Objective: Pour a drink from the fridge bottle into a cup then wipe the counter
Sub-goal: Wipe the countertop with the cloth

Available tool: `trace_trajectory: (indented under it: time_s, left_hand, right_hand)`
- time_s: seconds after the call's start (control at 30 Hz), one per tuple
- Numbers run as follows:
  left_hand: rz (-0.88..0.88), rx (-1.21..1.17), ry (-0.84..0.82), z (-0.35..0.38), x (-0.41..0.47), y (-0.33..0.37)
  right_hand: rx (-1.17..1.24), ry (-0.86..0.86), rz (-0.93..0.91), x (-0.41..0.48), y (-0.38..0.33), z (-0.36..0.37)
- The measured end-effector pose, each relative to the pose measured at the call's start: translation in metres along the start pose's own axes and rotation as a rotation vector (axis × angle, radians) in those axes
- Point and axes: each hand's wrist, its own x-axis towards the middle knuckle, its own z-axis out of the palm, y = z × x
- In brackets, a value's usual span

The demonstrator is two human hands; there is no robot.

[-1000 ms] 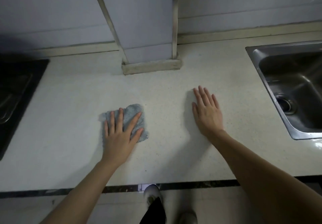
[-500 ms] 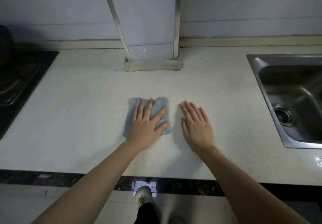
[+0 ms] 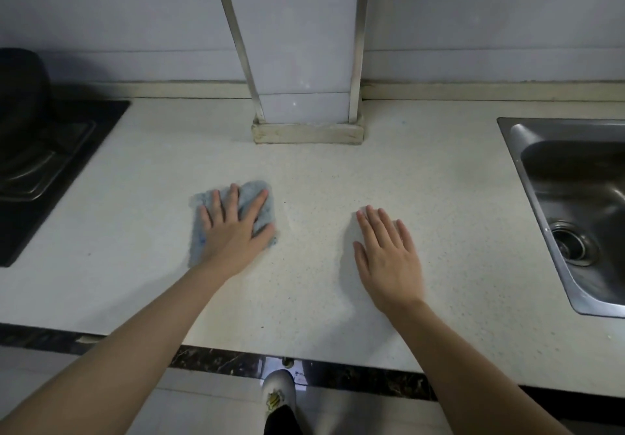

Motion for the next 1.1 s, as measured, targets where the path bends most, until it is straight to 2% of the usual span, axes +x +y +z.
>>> trace_trajectory:
  time_s: [0.1,0.27,0.43,0.53,0.67,0.77,0.87,0.97,1.1]
  left_hand:
    - [0.011,-0.036,-0.010,-0.001,0.007,0.031]
    - [0.280,-0.016,0.031,0.007,-0.036,0.072]
    - [0.552,0.050,0.062,0.015,-0.080,0.033]
    - [0.511,0.068,0.059,0.016,-0.088,-0.014]
    - [0.198,0.053,-0.024,0.005,-0.061,-0.048]
    - [0.060,0.090,-0.009,-0.004,-0.030,-0.024]
    - [-0.058,0.063,-0.040,-0.013,-0.010,0.030]
    - [0.119,0.055,-0.059,-0.011,-0.015,0.083]
    - [0.253,-0.051,0.016,0.003,-0.038,0.089]
  right_hand:
    - [-0.002,-0.002,-0.004,0.000,0.001,0.000]
    - [0.001,0.003,0.001,-0.002,0.003,0.000]
    - [-0.007,-0.011,0.001,-0.003,0.003,0.001]
    - [-0.006,-0.018,0.004,-0.005,0.001,0.000]
    - [-0.003,-0.002,0.011,-0.002,-0.003,-0.002]
    - [-0.008,0.010,0.013,-0.001,-0.002,-0.004]
    - [-0.003,0.015,0.016,0.000,0.000,-0.003]
    - [0.001,0.014,0.016,0.000,-0.001,-0.002]
    - [0.013,0.025,0.033,0.001,0.000,-0.003]
